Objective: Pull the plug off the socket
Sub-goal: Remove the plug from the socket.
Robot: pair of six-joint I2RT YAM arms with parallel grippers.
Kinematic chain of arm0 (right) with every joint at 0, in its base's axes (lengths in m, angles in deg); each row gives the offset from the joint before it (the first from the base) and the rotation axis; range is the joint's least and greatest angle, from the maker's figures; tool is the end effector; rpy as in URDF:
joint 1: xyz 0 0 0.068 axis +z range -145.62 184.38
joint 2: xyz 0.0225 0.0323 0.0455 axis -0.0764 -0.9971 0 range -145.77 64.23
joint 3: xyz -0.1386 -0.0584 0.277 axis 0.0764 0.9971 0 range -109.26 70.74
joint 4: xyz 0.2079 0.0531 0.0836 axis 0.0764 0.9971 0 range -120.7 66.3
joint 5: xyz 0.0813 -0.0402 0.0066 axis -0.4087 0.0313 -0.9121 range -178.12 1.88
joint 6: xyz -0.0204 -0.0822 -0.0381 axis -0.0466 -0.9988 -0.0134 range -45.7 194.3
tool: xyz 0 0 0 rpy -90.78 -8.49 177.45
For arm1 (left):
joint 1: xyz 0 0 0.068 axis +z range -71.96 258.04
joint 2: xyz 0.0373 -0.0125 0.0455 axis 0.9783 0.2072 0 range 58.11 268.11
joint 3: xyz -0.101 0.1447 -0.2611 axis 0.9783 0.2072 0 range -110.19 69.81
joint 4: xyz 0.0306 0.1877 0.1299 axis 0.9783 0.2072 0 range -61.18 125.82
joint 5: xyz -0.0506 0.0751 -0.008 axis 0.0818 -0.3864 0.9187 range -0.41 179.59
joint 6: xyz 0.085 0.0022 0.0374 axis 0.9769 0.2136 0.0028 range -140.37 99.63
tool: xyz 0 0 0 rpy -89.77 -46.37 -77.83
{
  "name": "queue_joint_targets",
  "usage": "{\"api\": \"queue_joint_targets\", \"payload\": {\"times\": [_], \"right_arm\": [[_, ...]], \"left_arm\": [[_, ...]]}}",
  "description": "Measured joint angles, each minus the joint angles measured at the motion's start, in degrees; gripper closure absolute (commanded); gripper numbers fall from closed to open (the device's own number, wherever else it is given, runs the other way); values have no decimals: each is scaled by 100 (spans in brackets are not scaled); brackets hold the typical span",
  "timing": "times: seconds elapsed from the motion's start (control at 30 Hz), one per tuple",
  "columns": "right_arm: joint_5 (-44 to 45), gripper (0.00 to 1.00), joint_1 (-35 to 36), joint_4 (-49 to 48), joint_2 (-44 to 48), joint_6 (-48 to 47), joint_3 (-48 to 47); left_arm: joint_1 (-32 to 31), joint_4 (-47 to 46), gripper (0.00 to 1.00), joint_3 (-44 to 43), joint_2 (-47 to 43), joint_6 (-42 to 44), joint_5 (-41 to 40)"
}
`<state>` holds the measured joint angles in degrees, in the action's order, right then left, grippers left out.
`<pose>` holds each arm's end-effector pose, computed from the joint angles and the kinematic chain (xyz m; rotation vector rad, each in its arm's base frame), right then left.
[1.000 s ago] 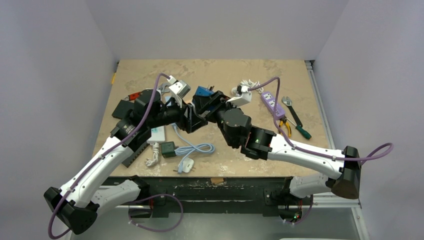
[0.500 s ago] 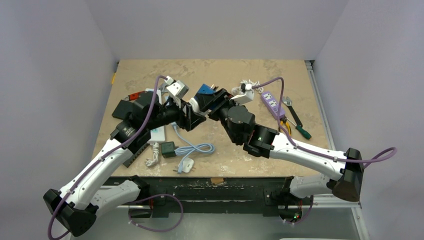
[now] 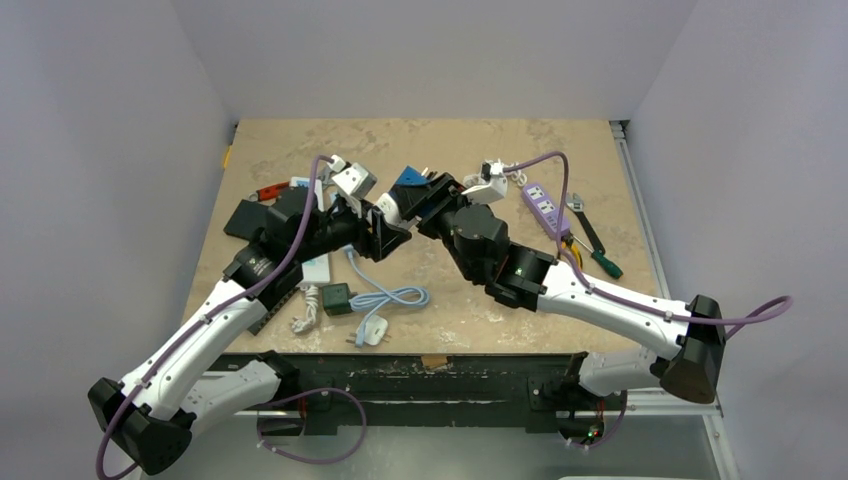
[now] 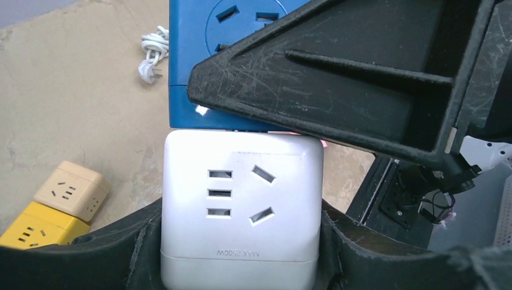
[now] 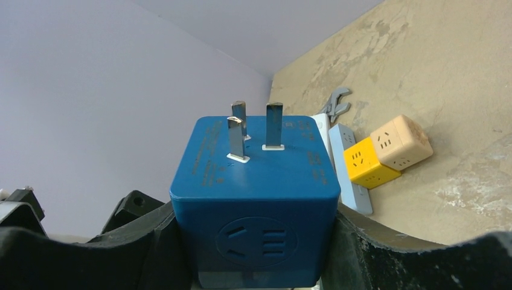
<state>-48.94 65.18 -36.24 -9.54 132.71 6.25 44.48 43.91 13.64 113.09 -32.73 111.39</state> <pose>0.1879 0.2282 0.4249 0.5113 1.6475 1.0274 0.1502 -0.1369 0.3934 0.6212 1.7869 -0.9030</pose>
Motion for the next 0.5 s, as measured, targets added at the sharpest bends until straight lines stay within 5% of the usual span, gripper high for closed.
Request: {"api": "queue_joint_targets", "payload": {"times": [0.5], "right_arm": [[-957, 100, -516, 323, 0, 459, 24]], "left_arm": [[-140, -328, 99, 358, -118, 170, -297]]}}
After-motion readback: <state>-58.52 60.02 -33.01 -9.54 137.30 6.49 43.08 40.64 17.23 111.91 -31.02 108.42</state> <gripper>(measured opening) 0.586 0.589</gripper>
